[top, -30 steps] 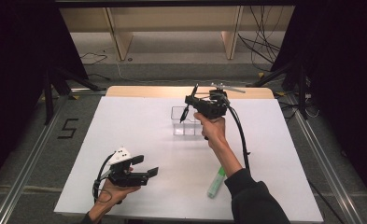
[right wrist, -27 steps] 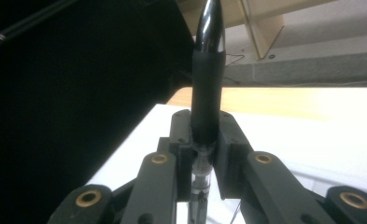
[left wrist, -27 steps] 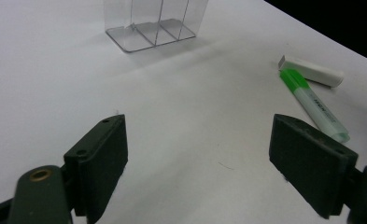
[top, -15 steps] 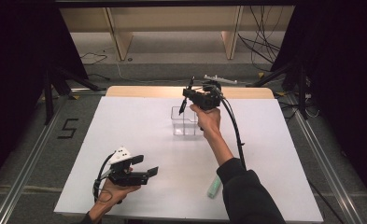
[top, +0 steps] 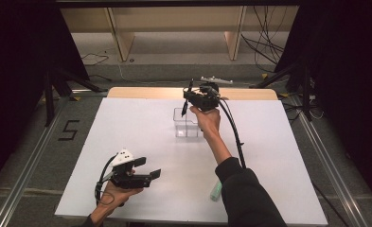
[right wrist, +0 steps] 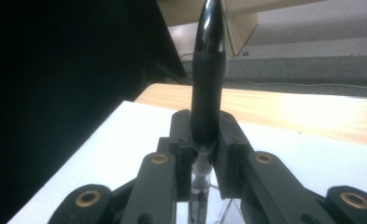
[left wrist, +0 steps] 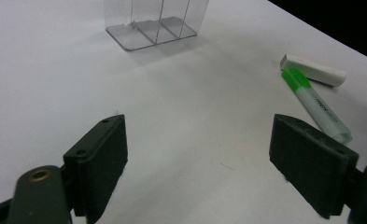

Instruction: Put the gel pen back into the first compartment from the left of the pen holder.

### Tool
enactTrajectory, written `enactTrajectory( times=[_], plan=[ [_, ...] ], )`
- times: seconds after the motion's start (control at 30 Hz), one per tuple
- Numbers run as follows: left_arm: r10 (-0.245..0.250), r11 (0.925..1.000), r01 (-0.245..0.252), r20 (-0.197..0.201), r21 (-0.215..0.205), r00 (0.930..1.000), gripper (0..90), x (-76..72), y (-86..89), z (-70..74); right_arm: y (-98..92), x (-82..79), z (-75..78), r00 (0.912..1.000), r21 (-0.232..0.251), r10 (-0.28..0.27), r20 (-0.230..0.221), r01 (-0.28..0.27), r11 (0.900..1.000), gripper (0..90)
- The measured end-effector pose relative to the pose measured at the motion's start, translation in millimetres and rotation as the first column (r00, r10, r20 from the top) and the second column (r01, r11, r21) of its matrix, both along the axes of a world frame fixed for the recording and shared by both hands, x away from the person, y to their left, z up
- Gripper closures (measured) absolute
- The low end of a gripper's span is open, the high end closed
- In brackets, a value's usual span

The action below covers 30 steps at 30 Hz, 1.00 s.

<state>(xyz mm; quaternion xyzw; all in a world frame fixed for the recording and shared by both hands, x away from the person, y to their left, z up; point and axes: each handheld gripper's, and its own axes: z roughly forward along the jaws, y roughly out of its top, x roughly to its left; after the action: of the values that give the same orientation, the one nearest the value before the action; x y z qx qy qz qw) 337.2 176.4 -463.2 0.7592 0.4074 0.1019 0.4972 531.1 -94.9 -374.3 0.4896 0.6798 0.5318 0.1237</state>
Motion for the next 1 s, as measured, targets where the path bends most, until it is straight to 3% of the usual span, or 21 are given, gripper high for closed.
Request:
enactTrajectory(
  times=[0.63,1.0],
  plan=[
    [0.0,1.0,0.0,-0.006,0.005,1.0,18.8,1.2,0.1,-1.3,13.0,-2.5,-12.8,0.9989,-0.098,0.044,-0.017,-0.046,0.994,79.5],
    [0.005,0.9998,-0.004,-0.008,0.02,1.0,18.4,2.2,-1.1,-3.0,17.1,-3.7,-20.5,0.997,-0.12,0.065,-0.043,-0.07,0.99,78.8]
  ],
)
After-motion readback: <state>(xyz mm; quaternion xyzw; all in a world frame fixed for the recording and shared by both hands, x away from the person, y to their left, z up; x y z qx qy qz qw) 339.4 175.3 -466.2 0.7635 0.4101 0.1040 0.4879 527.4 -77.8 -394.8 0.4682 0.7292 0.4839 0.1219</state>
